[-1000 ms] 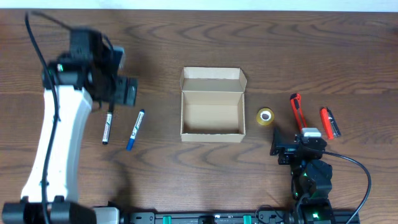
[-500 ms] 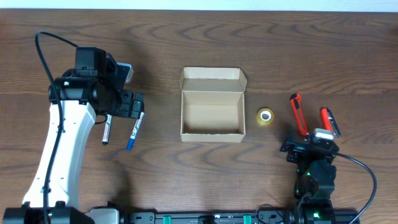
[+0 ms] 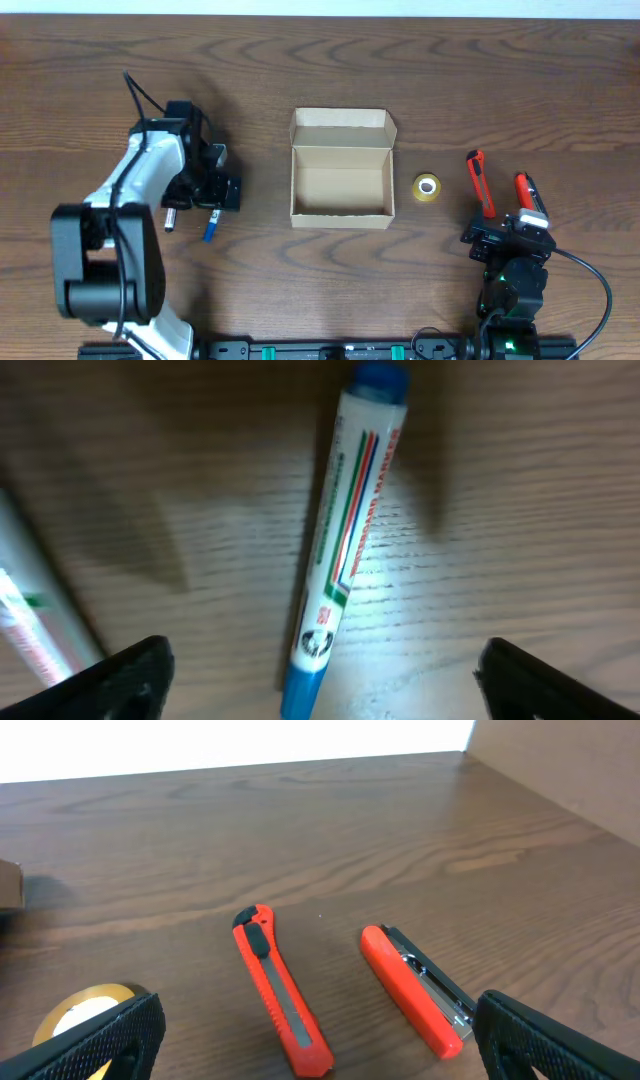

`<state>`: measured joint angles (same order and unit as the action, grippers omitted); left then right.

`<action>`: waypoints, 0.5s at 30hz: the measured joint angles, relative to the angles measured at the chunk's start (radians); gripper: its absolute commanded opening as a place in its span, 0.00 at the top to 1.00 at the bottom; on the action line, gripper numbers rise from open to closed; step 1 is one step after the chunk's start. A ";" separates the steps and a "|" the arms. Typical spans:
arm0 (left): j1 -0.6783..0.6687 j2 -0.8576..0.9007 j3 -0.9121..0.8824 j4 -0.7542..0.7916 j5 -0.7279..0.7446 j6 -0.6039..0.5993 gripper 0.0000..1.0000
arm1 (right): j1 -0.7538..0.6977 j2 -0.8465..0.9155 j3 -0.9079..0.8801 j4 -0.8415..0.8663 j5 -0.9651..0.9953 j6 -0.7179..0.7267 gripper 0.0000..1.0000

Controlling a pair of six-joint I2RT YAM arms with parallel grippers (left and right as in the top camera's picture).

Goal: Pack container
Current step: 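Move the left gripper over the blue-capped marker, then lower and close the left gripper on the blue-capped marker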

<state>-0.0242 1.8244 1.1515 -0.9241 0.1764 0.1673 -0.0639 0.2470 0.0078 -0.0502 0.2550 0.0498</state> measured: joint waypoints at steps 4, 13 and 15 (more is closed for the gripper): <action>-0.011 0.019 0.000 -0.003 0.001 -0.006 0.06 | 0.000 0.000 0.000 0.000 0.000 0.000 0.01; -0.047 0.019 -0.003 0.017 -0.010 -0.005 0.10 | 0.000 0.000 0.000 0.000 0.000 0.000 0.01; -0.047 0.019 -0.012 0.022 -0.022 -0.003 0.10 | 0.000 0.000 0.000 0.000 0.000 0.000 0.01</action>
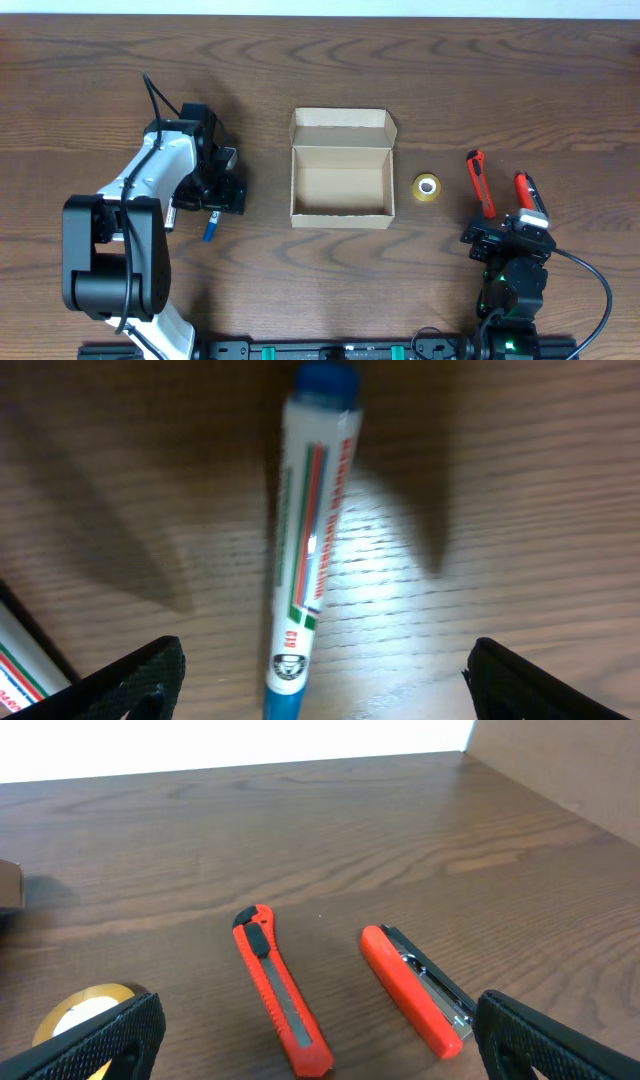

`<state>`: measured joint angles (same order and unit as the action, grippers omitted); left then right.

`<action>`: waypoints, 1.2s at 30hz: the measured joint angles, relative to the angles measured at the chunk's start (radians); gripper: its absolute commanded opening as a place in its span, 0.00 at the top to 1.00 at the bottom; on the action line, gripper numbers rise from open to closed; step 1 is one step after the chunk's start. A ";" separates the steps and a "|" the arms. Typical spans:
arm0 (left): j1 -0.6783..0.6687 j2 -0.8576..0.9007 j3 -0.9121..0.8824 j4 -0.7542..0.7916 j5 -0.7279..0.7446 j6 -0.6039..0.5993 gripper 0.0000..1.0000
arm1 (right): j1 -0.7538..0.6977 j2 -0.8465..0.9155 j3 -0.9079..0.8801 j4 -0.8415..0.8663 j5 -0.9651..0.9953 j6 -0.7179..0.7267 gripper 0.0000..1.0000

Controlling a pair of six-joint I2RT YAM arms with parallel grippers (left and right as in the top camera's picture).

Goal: Pack container
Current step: 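Lower and close the left gripper on the blue-capped marker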

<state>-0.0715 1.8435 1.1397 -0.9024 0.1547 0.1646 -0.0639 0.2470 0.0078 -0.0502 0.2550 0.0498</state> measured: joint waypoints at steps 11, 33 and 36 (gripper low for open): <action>0.000 0.000 -0.036 0.066 -0.087 0.009 0.08 | 0.000 0.000 0.000 0.000 -0.001 0.000 0.01; -0.002 -0.015 -0.089 0.209 -0.077 0.005 0.36 | 0.000 0.000 0.000 0.002 -0.020 0.000 0.01; -0.001 -0.020 -0.097 0.206 -0.077 -0.008 0.49 | 0.000 0.000 0.000 0.002 -0.020 0.000 0.01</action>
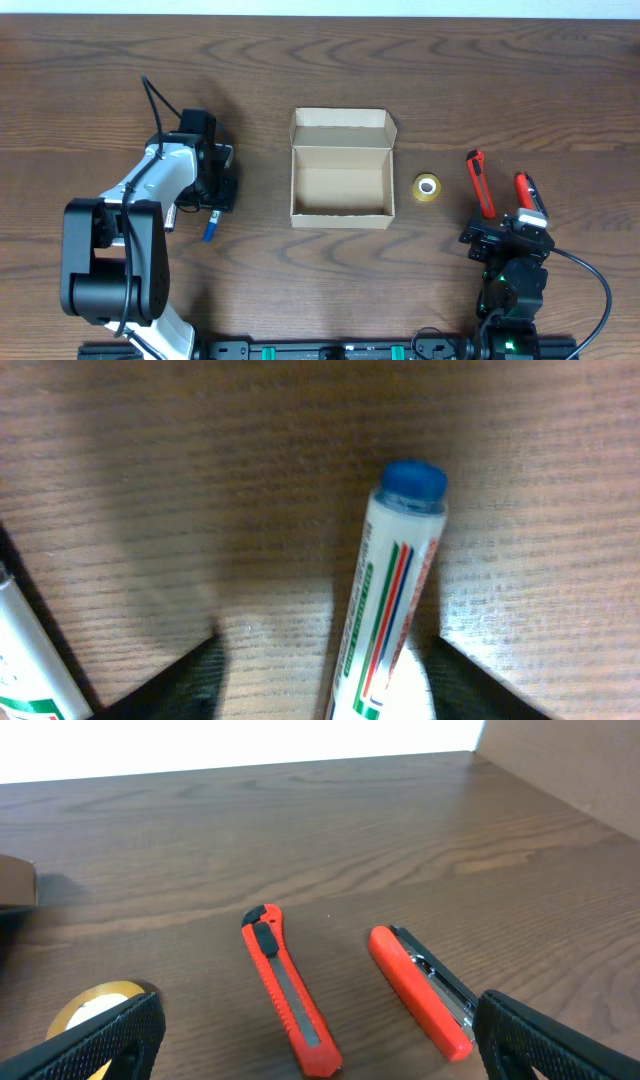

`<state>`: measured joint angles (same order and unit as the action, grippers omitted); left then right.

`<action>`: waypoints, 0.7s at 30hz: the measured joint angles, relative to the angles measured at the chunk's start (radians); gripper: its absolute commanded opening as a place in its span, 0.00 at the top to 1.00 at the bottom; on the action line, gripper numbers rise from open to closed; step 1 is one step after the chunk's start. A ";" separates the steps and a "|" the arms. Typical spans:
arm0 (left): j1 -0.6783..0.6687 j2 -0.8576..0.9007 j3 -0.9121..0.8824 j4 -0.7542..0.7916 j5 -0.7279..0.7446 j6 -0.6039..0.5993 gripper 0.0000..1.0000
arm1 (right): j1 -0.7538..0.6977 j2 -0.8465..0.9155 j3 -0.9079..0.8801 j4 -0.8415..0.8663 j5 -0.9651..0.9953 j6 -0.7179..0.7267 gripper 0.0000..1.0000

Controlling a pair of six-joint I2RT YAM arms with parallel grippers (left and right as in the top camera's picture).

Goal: Pack container
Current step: 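Lower and close the left gripper on the blue-capped marker, then carry the blue marker into the box and release it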

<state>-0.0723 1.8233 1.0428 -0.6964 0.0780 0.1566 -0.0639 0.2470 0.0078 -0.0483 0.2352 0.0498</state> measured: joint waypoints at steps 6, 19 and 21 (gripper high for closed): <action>0.000 -0.002 -0.001 -0.014 0.028 -0.010 0.77 | 0.000 0.000 0.000 0.000 0.000 0.000 0.01; 0.000 -0.002 -0.001 -0.047 0.211 -0.025 0.94 | 0.000 0.000 0.000 0.000 0.000 0.000 0.01; 0.000 -0.002 0.015 -0.087 0.254 -0.024 0.94 | 0.000 0.000 0.000 0.000 0.000 0.000 0.01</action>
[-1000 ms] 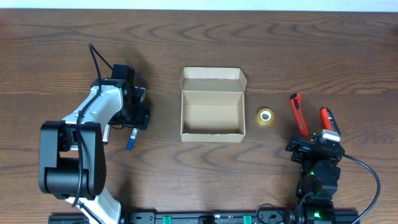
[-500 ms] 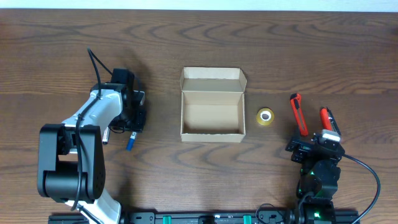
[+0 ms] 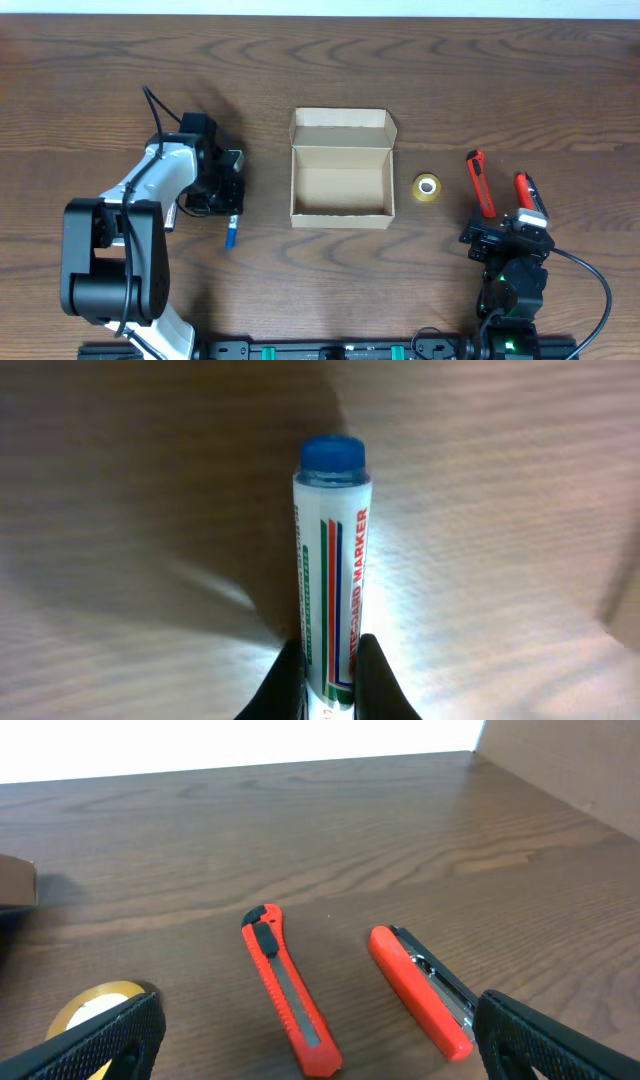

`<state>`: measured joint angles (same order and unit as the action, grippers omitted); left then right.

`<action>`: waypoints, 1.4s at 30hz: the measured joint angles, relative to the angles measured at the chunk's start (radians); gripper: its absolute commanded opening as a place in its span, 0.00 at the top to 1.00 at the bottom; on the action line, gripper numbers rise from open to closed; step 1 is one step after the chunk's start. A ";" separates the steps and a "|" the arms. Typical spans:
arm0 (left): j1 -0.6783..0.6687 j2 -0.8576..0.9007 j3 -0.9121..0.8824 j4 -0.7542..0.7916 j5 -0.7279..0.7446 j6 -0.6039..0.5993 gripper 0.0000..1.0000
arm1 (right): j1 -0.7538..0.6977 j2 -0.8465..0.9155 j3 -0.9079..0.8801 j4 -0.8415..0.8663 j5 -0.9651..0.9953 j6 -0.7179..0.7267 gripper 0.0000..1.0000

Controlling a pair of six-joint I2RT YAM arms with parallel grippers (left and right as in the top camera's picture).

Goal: Pack container
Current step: 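Carry the blue marker into the box and release it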

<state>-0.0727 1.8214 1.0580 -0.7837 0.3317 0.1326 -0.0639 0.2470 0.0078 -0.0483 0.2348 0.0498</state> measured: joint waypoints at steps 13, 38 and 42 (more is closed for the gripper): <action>-0.212 -0.109 0.609 -0.262 0.060 0.189 0.94 | 0.000 0.000 0.000 0.008 0.001 0.000 0.01; -0.587 0.156 0.785 -0.370 -0.066 0.945 0.94 | 0.000 0.001 0.000 0.013 0.001 0.000 0.01; -0.591 0.245 0.785 -0.372 -0.103 0.941 0.94 | 0.000 0.001 0.000 0.024 0.001 0.000 0.01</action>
<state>-0.6632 2.0666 1.8435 -1.1553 0.2287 1.0733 -0.0639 0.2478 0.0078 -0.0246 0.2356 0.0498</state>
